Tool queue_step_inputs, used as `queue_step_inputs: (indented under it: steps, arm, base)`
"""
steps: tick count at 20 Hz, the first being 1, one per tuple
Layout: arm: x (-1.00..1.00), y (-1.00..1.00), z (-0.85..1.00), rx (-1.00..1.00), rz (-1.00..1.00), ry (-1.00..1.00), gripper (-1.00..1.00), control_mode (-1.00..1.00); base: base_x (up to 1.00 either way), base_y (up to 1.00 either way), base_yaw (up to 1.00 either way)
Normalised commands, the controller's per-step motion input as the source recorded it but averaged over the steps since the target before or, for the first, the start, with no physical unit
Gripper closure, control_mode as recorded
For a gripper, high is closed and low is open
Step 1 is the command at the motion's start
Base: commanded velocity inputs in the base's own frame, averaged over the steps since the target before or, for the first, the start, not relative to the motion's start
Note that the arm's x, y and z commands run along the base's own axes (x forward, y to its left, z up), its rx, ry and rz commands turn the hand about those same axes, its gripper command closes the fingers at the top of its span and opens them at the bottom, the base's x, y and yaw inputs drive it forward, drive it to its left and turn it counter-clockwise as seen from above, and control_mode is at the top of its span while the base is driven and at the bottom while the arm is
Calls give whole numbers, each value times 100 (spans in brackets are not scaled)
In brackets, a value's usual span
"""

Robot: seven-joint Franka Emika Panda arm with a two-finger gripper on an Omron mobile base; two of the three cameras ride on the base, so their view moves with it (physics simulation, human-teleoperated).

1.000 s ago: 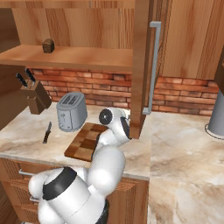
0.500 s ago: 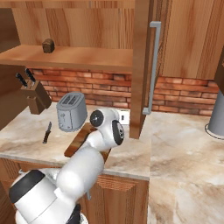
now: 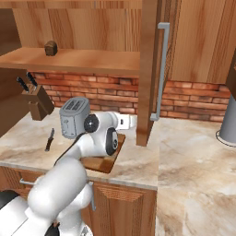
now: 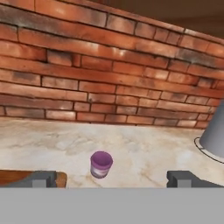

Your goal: Pick the bread, place it on the cutting board, pick the jam, place it on the counter, and close the cabinet.

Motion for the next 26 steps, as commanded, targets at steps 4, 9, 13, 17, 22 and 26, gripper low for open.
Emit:
queue_step_inputs:
  steps: [4, 9, 13, 17, 22, 26]
  arm:
    - [-34, 6, 38, 0, 0, 2, -100, -100]
    - [-41, 8, 31, 0, 0, 4, -100, -100]
    - [-40, 10, 31, 0, 0, 4, -100, -100]
    - [-34, 11, 29, 0, 0, 2, -100, -100]
    - [-25, 23, 30, 0, 0, 1, -100, -100]
    - [-3, 36, 27, 0, 0, 0, -100, -100]
  base:
    - [0, 0, 0]
    - [0, 0, 0]
    - [0, 0, 0]
    - [0, 0, 0]
    - [0, 0, 0]
    - [0, 0, 0]
